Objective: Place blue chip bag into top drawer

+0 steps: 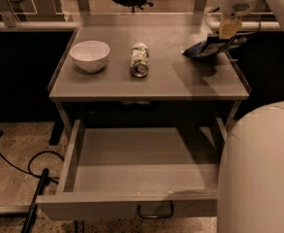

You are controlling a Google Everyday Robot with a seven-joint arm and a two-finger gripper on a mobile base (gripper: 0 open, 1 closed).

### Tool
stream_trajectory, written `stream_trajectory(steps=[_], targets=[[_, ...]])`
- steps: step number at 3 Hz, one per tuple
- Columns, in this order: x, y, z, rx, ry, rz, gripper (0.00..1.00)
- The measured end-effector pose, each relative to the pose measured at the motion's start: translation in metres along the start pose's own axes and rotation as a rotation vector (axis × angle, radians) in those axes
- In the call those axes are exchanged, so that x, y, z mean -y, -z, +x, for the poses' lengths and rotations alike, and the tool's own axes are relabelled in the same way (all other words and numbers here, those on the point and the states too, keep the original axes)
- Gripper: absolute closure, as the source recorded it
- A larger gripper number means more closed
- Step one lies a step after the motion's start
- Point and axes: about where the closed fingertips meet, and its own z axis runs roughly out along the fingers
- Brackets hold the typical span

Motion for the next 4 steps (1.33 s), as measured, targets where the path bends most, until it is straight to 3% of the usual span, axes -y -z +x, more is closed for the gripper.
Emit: stream_trajectory(steps=[2, 4], targets=[[0.0, 0.041, -0.007, 0.106, -0.006, 0.062, 1.0], [-0.036, 0.097, -0.004, 0.217, -0.003, 0.05, 1.0]])
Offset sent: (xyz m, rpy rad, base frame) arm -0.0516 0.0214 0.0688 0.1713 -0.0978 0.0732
